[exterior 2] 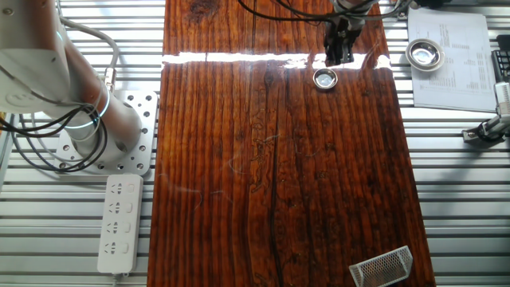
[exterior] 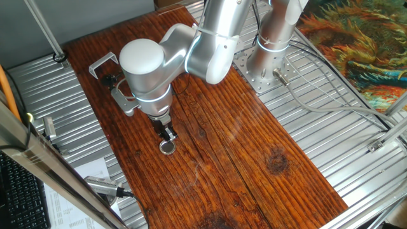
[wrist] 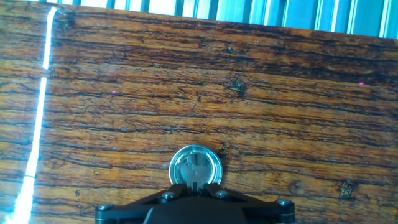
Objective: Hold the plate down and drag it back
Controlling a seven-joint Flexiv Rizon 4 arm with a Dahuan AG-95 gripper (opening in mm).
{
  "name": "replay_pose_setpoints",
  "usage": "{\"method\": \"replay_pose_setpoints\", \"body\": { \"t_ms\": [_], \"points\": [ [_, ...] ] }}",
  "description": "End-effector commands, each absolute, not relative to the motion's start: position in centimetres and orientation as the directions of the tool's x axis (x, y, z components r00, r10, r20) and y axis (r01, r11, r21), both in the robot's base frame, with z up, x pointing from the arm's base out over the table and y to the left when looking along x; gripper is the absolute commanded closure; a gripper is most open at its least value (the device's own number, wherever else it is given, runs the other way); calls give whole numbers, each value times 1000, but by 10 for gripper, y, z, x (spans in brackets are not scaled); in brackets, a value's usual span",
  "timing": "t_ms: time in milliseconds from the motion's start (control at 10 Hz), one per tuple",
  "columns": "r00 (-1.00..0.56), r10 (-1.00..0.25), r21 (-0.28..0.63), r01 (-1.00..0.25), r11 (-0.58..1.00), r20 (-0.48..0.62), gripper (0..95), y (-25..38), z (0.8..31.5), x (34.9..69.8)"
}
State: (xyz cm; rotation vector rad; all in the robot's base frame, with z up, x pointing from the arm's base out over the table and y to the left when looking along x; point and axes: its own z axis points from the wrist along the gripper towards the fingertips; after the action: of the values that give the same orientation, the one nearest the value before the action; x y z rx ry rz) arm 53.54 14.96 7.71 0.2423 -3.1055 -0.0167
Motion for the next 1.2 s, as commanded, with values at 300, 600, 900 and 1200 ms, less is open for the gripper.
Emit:
{"method": "replay_pose_setpoints", "body": {
  "t_ms": [300, 600, 900, 1200],
  "points": [
    [-988, -154, 11, -154, 988, 26, 950, 150, 77, 536],
    [-988, -151, 11, -150, 989, 26, 950, 150, 77, 536],
    [-996, -84, 12, -84, 996, 2, 950, 150, 77, 535],
    [-997, -73, 6, -73, 997, -23, 950, 150, 78, 535]
  ]
}}
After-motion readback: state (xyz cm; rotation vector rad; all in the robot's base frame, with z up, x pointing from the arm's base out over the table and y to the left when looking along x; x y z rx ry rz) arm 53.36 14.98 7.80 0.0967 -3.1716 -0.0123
